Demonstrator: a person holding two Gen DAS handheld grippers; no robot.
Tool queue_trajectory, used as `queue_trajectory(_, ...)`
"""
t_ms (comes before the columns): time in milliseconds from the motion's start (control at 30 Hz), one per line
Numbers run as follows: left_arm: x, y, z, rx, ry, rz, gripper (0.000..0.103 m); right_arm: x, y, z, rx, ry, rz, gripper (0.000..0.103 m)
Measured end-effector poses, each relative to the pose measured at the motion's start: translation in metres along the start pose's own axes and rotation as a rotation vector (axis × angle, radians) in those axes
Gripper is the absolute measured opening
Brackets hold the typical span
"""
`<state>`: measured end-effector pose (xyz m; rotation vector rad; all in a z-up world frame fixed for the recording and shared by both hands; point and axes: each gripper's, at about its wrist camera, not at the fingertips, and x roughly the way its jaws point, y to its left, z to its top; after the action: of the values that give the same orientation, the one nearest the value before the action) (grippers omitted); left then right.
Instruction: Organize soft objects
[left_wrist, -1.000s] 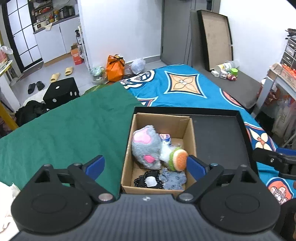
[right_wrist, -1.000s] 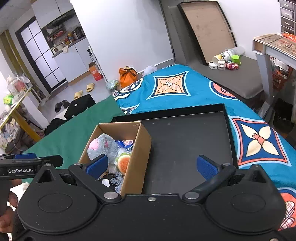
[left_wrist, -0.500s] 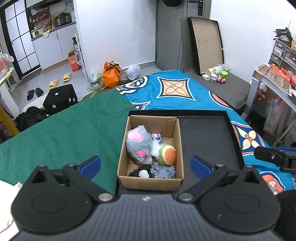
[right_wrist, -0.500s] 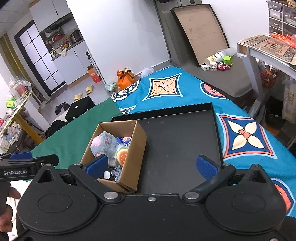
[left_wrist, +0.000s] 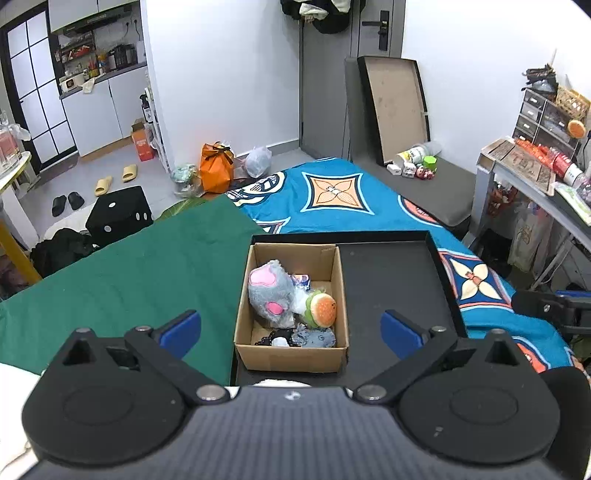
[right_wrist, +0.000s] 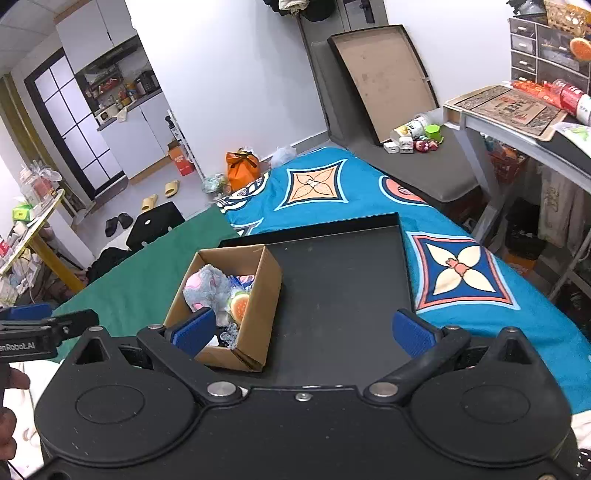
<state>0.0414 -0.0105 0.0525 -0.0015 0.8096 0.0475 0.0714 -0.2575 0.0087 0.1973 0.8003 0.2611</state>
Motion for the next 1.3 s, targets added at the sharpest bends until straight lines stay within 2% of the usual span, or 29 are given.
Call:
queue_trajectory(267, -0.035, 0.006, 0.000, -0.021, -0.047, -0.010, 0.103, -0.020, 0.007, -0.002, -0.010, -0.011, -0.052, 0.103)
queue_trajectory(500, -0.051, 0.012, -0.011, -0.003, -0.062, 0.006, 0.103, -0.038, 0.006, -0.010, -0.011, -0.022, -0.052, 0.103)
queue_trajectory(667, -0.055, 0.015, -0.017, 0.007, -0.065, 0.030, 0.103, -0.043, 0.007, -0.019, -0.022, -0.014, -0.044, 0.103)
queue_trajectory(733, -0.053, 0.017, -0.019, 0.004, -0.058, 0.011, 0.103, -0.043, 0.005, -0.020, -0.012, -0.006, -0.023, 0.103)
queue_trajectory(833, -0.050, 0.017, -0.020, 0.008, -0.046, 0.022, 0.103, -0.042, 0.006, -0.021, -0.013, -0.008, -0.046, 0.103)
queue_trajectory(1300, -0.046, 0.014, -0.029, 0.000, -0.029, -0.015, 0.103, -0.039, 0.010, -0.030, -0.026, 0.026, -0.042, 0.103)
